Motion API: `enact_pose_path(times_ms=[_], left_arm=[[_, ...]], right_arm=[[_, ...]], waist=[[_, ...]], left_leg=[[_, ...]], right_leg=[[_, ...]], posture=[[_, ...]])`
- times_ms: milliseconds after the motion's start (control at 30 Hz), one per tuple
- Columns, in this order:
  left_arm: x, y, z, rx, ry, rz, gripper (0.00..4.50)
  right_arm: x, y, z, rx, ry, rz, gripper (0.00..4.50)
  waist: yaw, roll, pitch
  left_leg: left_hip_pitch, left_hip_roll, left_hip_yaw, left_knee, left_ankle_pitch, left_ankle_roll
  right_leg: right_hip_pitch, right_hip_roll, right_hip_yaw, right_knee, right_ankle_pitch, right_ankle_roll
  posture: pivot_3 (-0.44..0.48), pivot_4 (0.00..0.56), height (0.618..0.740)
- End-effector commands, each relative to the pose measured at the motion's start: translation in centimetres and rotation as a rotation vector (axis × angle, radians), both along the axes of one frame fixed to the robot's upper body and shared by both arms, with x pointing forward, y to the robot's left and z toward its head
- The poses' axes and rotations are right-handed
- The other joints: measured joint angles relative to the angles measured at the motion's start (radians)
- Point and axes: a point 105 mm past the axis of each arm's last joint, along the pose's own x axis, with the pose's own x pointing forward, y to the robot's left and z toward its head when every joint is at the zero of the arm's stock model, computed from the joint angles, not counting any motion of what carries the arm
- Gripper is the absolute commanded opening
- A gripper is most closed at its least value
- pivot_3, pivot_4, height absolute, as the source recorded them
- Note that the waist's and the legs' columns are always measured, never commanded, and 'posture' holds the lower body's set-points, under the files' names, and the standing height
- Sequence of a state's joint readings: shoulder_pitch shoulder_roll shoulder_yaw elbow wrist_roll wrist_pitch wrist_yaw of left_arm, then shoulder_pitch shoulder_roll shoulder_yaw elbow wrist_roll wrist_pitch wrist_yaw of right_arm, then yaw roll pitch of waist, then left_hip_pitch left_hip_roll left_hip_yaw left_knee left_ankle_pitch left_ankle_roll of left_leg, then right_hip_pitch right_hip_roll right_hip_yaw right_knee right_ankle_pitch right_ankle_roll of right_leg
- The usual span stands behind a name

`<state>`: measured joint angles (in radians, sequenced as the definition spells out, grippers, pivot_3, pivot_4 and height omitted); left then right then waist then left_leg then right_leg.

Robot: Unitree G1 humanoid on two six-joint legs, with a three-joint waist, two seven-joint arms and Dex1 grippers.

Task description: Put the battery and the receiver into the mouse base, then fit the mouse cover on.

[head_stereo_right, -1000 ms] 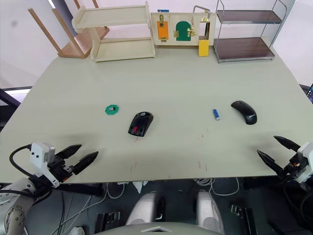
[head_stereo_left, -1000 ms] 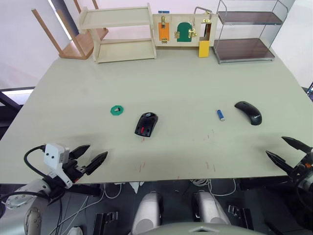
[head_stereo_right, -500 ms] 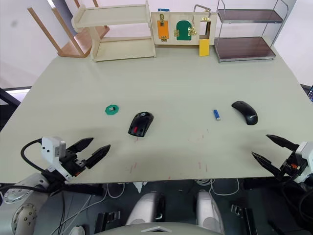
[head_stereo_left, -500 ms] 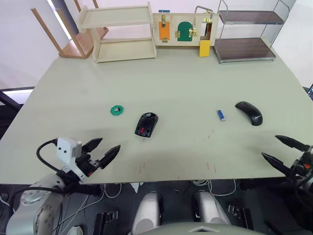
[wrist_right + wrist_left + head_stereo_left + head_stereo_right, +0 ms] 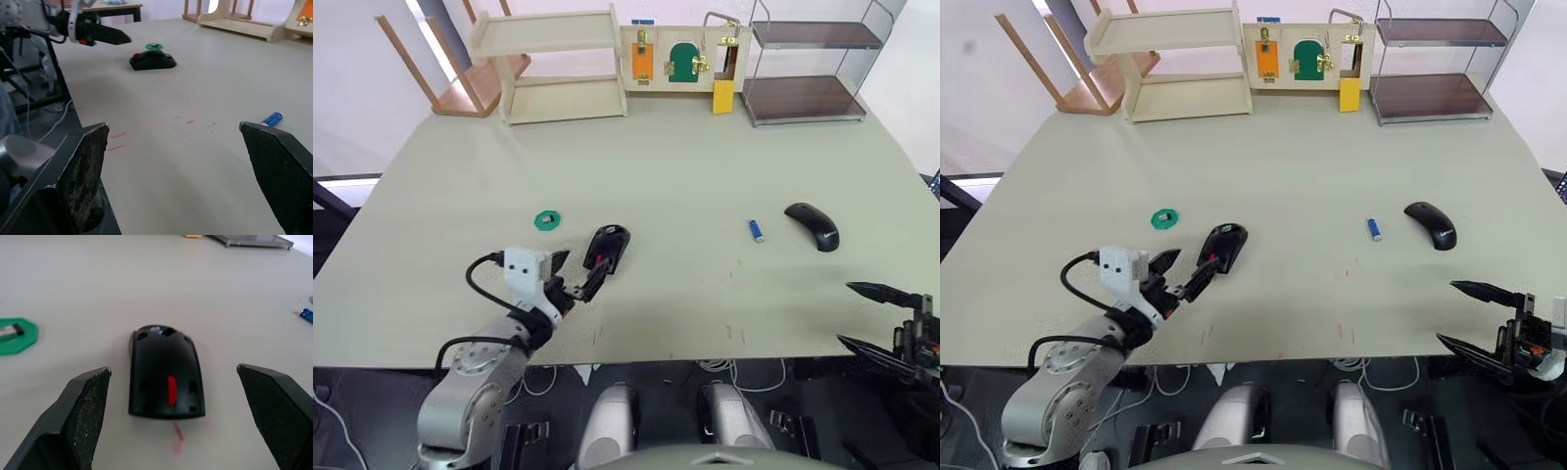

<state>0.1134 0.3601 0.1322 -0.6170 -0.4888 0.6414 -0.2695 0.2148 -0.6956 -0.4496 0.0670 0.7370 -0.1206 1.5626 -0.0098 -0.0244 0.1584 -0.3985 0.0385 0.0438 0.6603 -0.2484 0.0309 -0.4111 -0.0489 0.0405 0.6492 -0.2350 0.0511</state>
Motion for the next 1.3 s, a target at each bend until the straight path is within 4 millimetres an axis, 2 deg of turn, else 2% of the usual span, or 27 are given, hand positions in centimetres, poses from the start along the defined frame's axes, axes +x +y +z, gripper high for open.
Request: enact_pose_path(times_ms=[33, 333, 600, 1300], left_arm=[[0.6, -0.6, 0.8, 0.032, -0.042, 0.025, 4.38], [3.3, -0.2, 0.1, 0.073, -0.044, 0.152, 4.38], [4.5, -1.3, -0.4, 0.1, -0.036, 0.138, 4.38], [5.5, -2.7, -2.6, 0.146, 0.048, 0.135, 4.38]], right_arm=[[0.0, -0.7, 0.8, -0.004, -0.033, -0.004, 4.5], [0.2, -1.2, 0.7, -0.011, -0.043, -0.021, 4.5], [0.9, -1.3, 1.2, 0.029, -0.068, -0.052, 4.5], [0.6, -1.2, 0.4, 0.026, -0.06, -0.041, 4.5]], waist=[[0.0, 0.0, 0.0], [0.001, 0.0, 0.0], [0.0, 0.0, 0.0], [0.0, 0.0, 0.0]], left_leg=[[0.0, 0.0, 0.0, 0.0, 0.0, 0.0], [0.0, 0.0, 0.001, 0.0, 0.0, 0.0], [0.0, 0.0, 0.0, 0.0, 0.0, 0.0], [-0.001, -0.001, 0.001, 0.0, 0.0, 0.0]], right_leg=[[0.0, 0.0, 0.0, 0.0, 0.0, 0.0], [0.0, 0.001, 0.0, 0.0, 0.0, 0.0], [0.0, 0.001, 0.0, 0.0, 0.0, 0.0], [0.001, 0.001, 0.0, -0.001, 0.001, 0.0]], posture=[[0.0, 0.15, 0.74], [0.0, 0.15, 0.74], [0.0, 0.15, 0.74], [0.0, 0.15, 0.74]])
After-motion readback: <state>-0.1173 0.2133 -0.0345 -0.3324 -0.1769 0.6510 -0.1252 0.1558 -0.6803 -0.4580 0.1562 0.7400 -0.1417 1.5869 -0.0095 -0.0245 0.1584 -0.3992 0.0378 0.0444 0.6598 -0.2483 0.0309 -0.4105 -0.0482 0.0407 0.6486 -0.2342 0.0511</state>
